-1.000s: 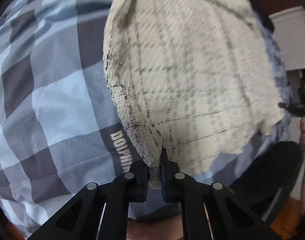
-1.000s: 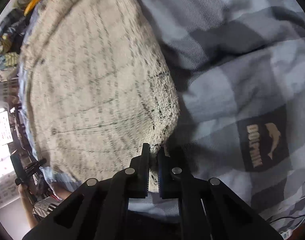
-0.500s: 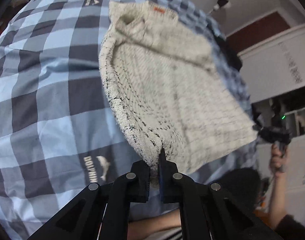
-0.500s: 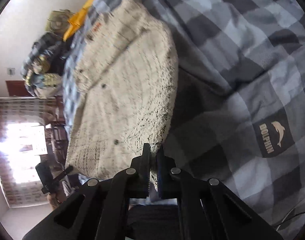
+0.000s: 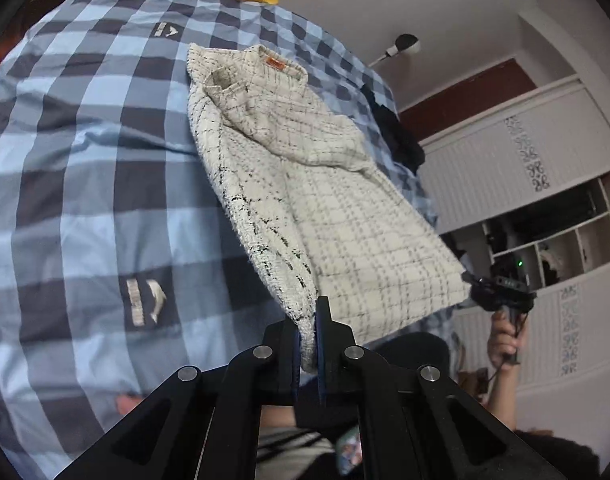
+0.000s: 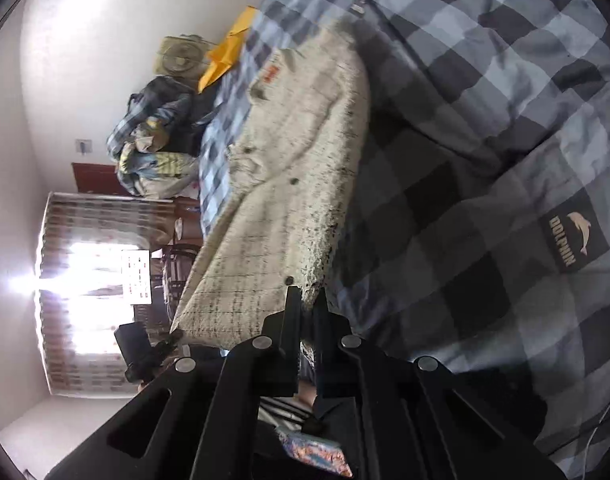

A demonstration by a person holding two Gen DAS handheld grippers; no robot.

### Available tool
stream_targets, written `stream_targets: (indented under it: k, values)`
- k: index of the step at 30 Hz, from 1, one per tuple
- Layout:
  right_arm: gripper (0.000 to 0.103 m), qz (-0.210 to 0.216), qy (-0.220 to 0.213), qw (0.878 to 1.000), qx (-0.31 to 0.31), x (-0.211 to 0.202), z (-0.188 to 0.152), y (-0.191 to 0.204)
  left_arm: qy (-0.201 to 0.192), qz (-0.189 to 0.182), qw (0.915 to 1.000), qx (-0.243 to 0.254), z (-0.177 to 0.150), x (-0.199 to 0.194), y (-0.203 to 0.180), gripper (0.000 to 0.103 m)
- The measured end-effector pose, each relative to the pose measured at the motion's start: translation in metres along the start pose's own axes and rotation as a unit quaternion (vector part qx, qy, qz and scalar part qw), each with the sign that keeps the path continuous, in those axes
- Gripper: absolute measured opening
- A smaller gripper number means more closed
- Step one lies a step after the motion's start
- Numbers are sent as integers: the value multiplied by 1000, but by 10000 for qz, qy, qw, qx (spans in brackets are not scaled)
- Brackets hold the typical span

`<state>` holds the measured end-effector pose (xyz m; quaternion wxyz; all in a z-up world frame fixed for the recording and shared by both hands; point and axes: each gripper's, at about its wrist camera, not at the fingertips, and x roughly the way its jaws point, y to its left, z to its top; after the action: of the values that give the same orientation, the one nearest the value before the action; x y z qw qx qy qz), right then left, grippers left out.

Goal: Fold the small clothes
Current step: 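Lift the hem with both grippers and fold it toward the collar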

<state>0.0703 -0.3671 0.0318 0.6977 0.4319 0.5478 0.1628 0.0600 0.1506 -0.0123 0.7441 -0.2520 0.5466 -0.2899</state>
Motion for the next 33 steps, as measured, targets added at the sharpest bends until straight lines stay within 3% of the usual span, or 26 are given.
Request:
stream_targets:
  k: [6,10,14,17,20,23,28,33]
  values:
    - [2,463,-29,9989,110,-23,-28,4,-323,-353,9989,-21,-35,-42,-14,5]
    - [2,564,-185,9982,-37,-49,-48,20,-641,51,9976,275,-56,-76,-40,5]
    - [2,608,-414,9971,-186,-73,-69,33,-870,124,9947,530,-73,-93,-65,5]
    - [2,623,-478,9968,-167,-75,-76,36,-1186,166,9920,391,-64,-94,-68,5]
    - [2,619,-524,9967,-50,-70,-61,32,-1626,348,9859,-166,-31,-85,-46,5]
    - [2,635,-663,9953,318,-65,-21,18,-1715,418,9825,-590,21,-59,-15,5]
    - [2,603,-841,9917,767,-35,84,5,-1810,376,9744,-1281,118,-7,40,5]
    - [2,313,-961,9917,791,7,196,15,-2193,555,9632,-1452,231,52,84,5]
